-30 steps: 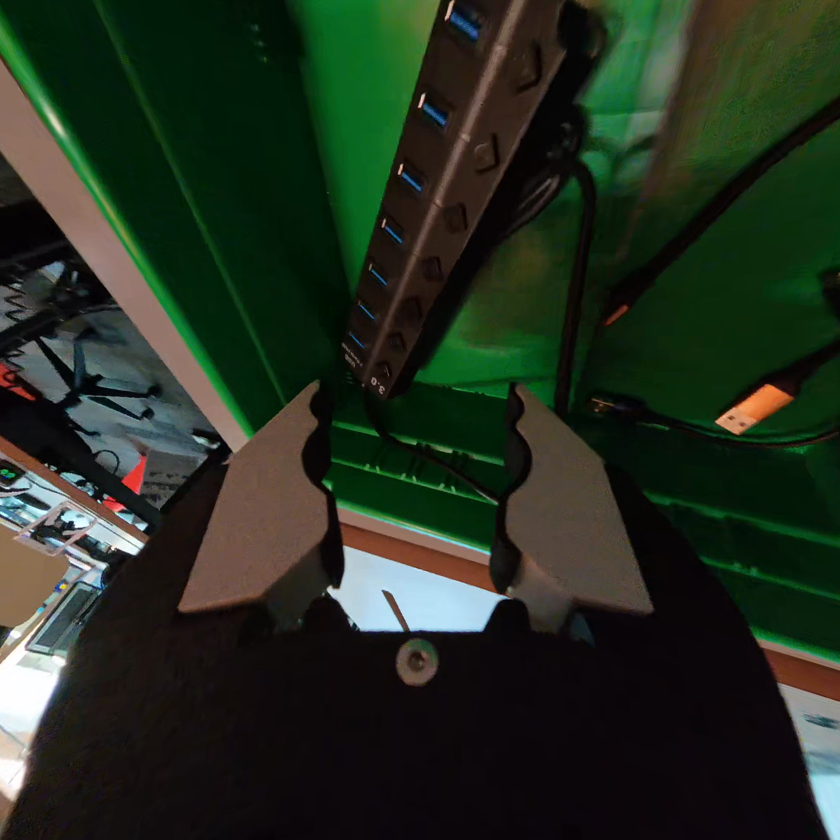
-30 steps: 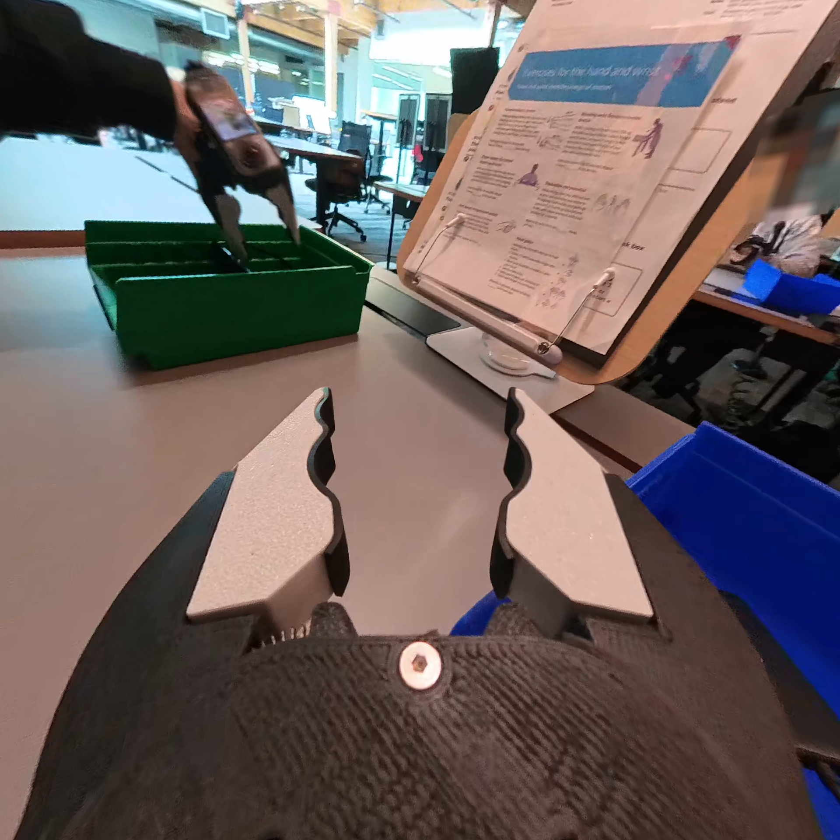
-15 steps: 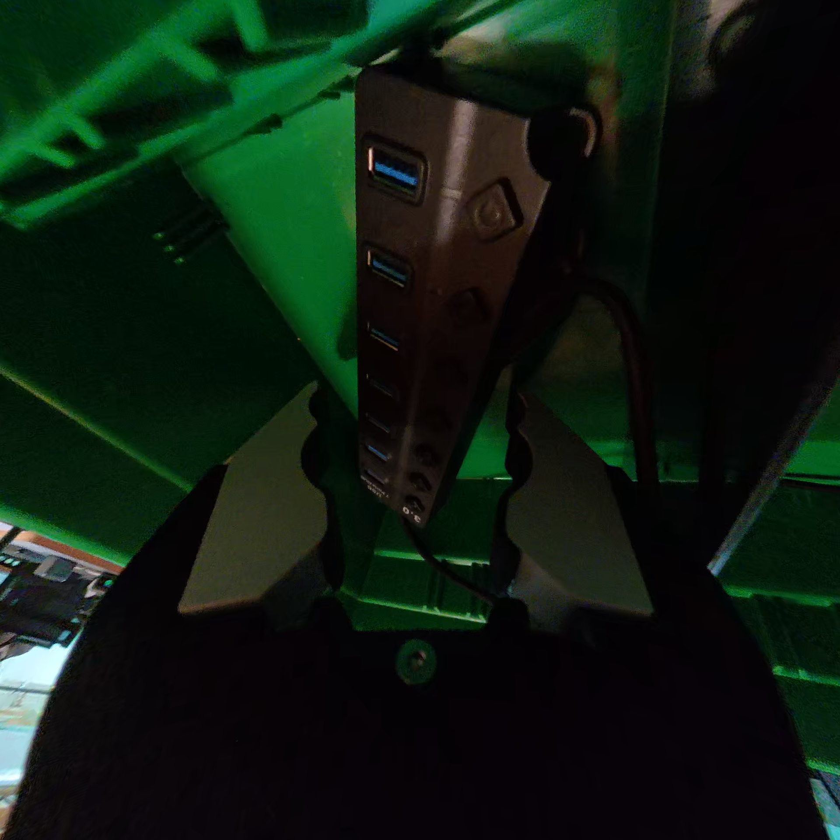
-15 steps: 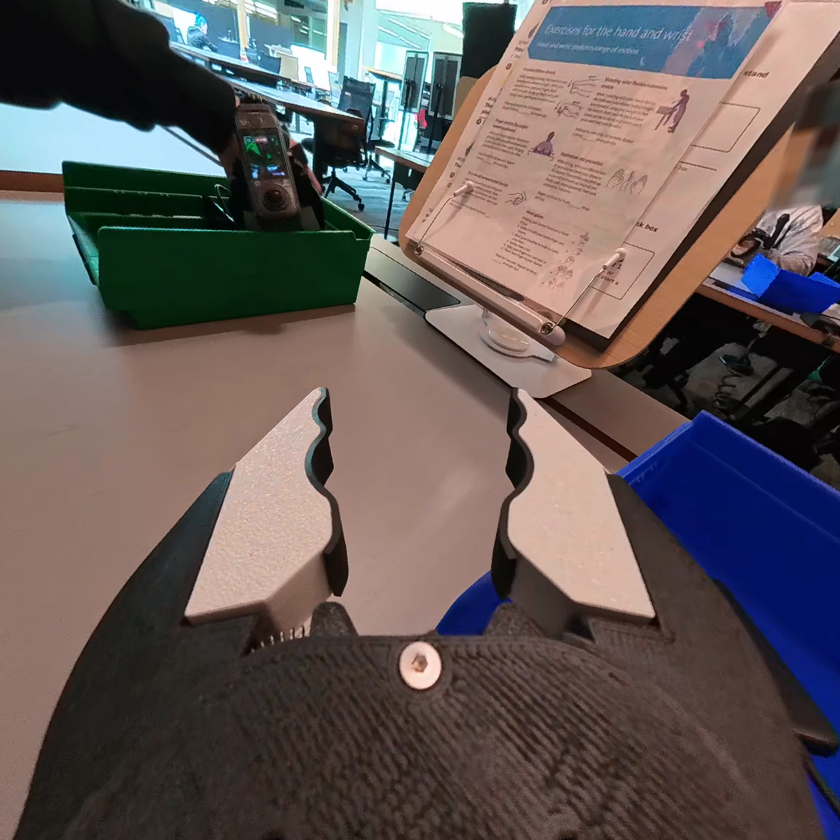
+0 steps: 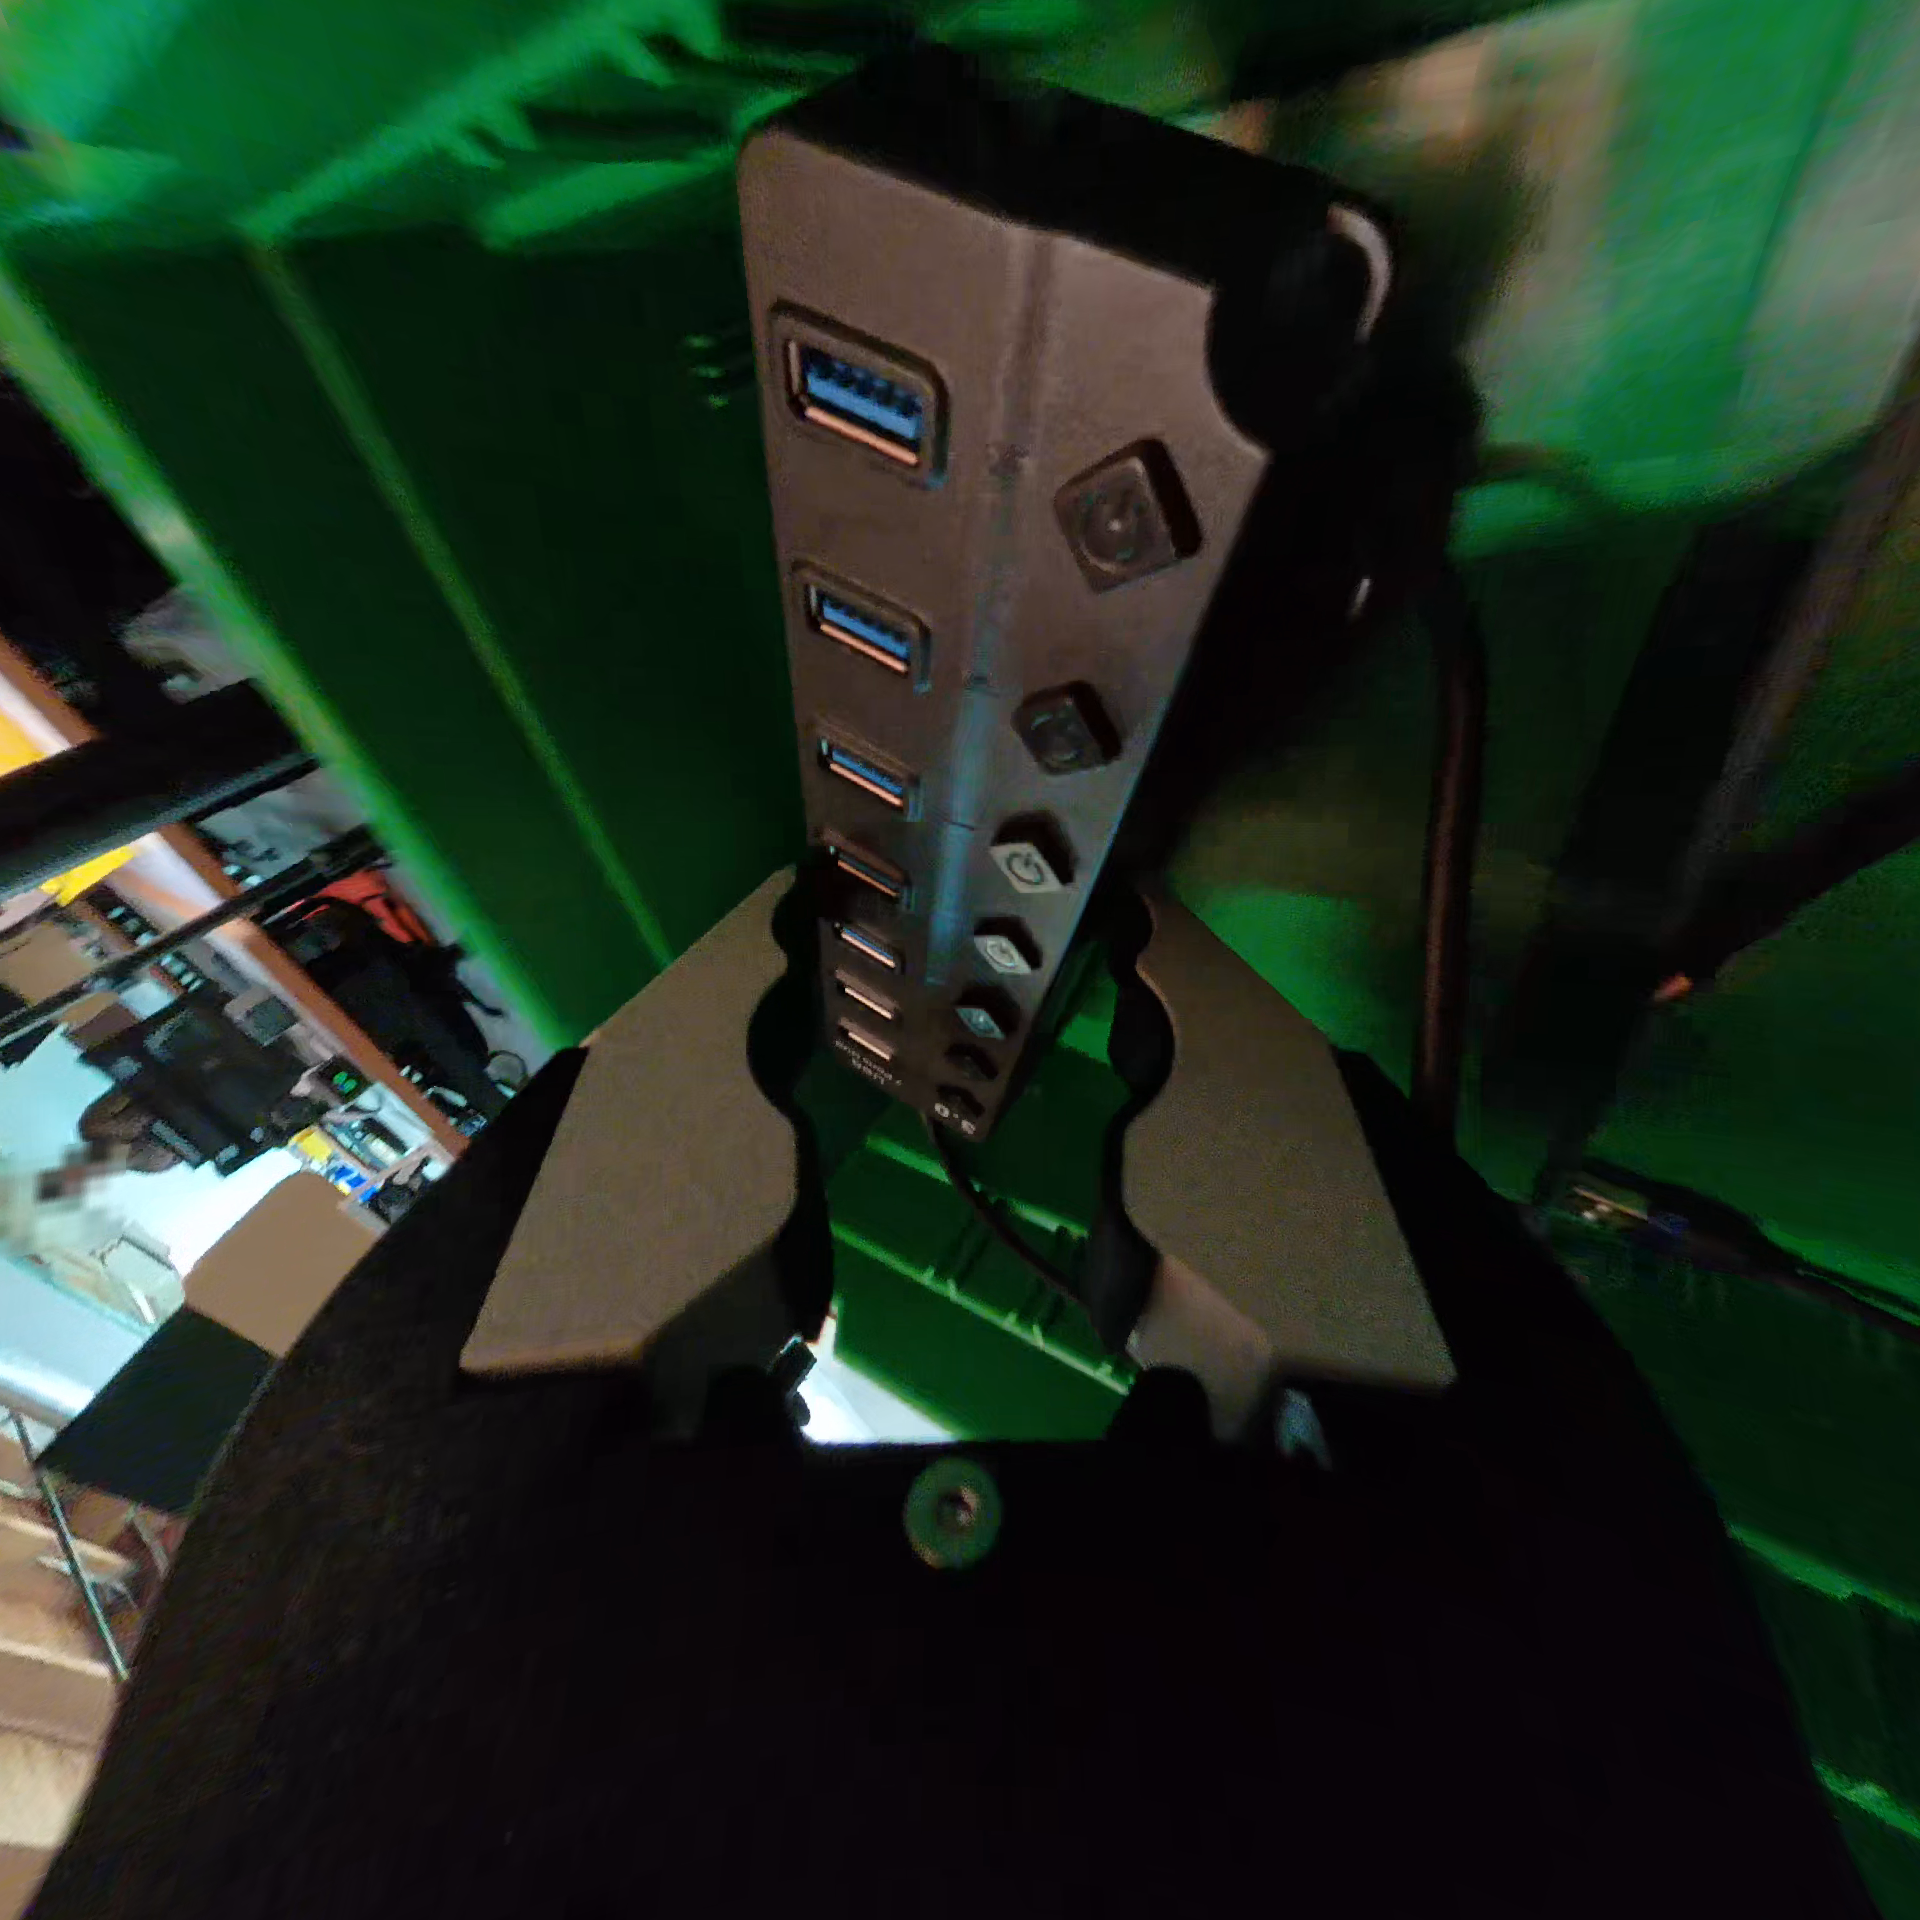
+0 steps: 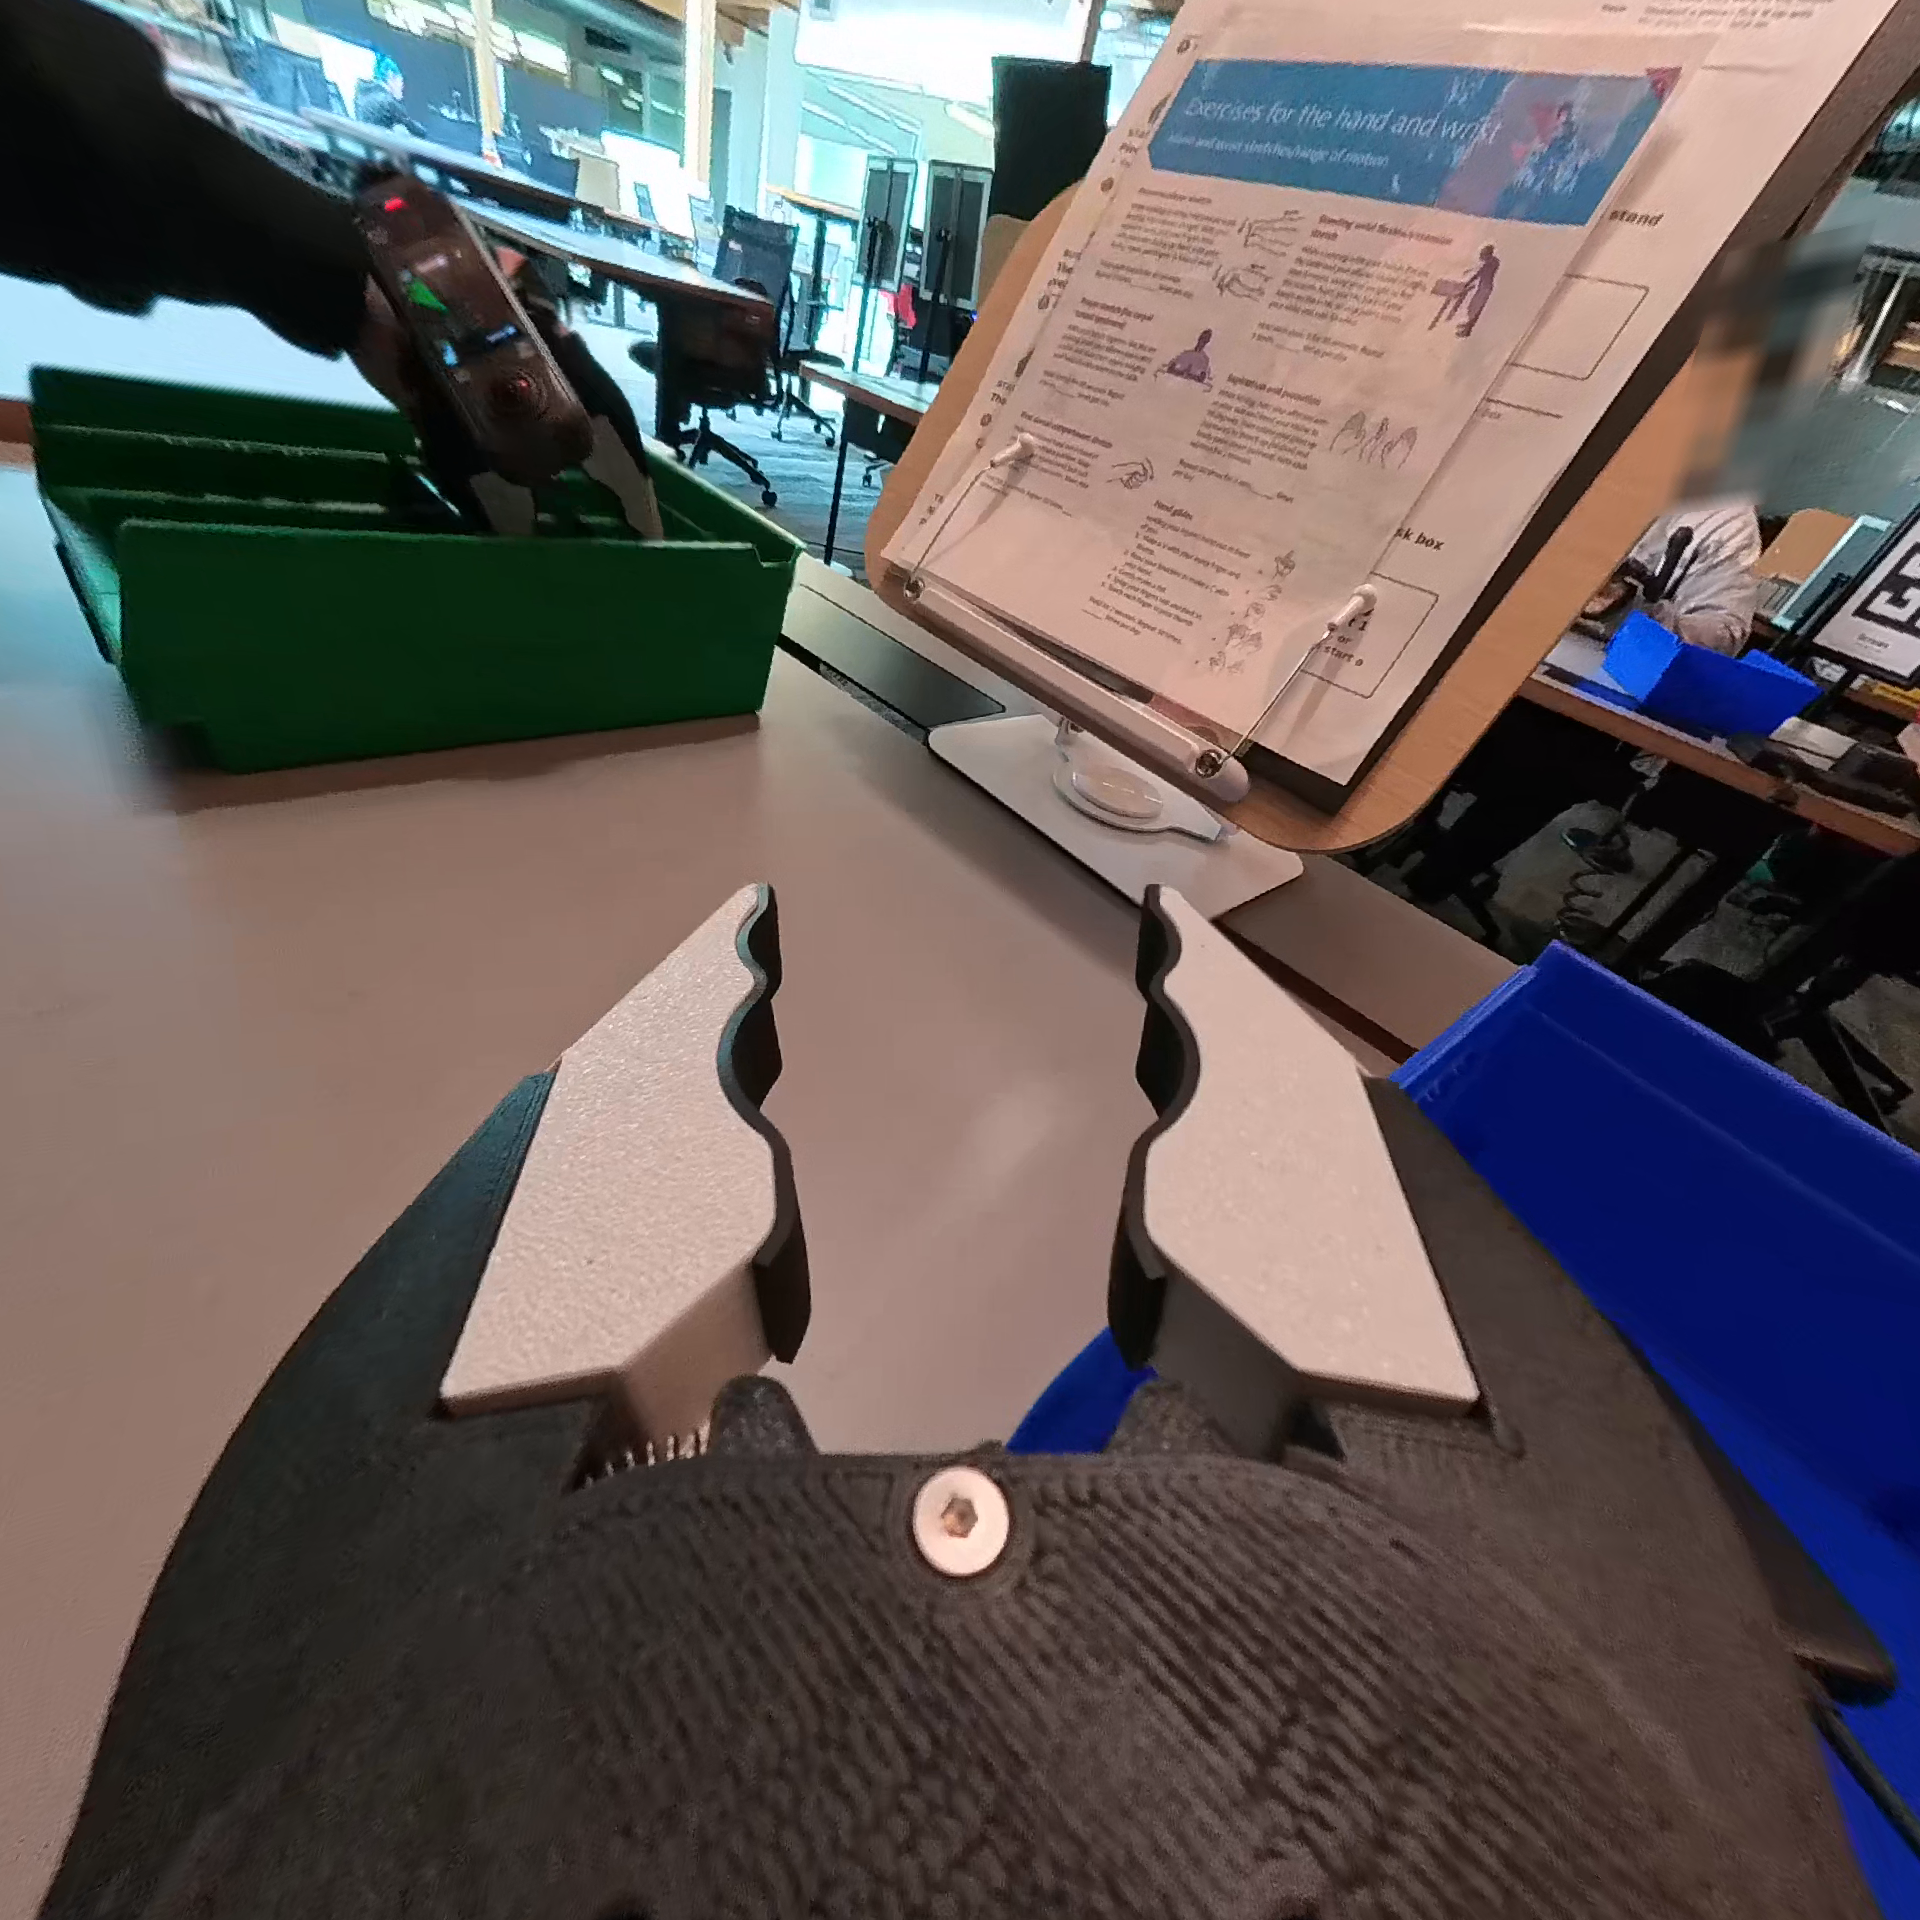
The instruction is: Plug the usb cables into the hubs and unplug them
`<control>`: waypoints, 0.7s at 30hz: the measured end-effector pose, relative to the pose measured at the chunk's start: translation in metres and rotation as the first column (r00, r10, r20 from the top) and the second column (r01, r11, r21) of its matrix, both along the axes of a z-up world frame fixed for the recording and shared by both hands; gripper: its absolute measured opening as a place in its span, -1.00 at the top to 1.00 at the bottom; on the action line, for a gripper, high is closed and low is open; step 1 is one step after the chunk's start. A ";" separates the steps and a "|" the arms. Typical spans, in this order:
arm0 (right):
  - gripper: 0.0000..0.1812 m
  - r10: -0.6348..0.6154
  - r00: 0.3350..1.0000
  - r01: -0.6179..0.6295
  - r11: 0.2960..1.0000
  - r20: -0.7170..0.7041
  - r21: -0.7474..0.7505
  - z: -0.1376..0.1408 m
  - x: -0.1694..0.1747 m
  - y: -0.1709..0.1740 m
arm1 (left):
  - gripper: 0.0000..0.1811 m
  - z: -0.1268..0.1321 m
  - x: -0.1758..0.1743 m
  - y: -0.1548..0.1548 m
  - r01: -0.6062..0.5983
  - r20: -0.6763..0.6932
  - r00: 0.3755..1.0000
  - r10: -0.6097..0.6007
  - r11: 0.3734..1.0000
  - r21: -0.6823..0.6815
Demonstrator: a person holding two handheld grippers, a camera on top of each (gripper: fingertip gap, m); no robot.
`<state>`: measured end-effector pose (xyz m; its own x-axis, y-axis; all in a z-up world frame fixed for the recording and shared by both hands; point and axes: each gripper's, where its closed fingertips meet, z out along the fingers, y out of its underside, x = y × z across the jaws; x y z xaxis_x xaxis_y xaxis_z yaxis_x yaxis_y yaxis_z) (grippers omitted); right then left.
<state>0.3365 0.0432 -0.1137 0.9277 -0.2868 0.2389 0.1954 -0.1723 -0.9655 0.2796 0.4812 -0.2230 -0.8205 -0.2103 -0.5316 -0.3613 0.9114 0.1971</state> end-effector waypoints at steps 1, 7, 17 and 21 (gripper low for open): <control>0.25 0.009 1.000 -0.009 1.000 -0.004 0.015 0.002 -0.002 0.001 | 0.39 0.009 0.001 -0.001 0.000 0.042 0.999 0.000 1.000 0.004; 0.26 0.059 0.998 -0.058 0.997 -0.018 0.053 0.009 -0.013 0.009 | 0.40 0.085 0.002 -0.011 0.052 0.264 0.960 -0.097 0.984 0.170; 0.21 0.220 0.970 -0.193 0.955 -0.104 0.226 0.036 -0.059 0.050 | 0.40 0.293 -0.018 -0.108 -0.027 0.657 0.610 -0.442 0.818 0.575; 0.14 0.292 0.947 -0.259 0.941 -0.133 0.219 0.036 -0.080 0.066 | 0.41 0.372 -0.036 -0.169 -0.072 0.683 0.442 -0.582 0.736 0.673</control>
<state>0.2565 0.1087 -0.0778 0.9982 -0.0402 0.0446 0.0471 0.0621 -0.9970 0.2432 0.3120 0.1491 0.1283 0.5070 -0.8523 -0.4018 0.8123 0.4227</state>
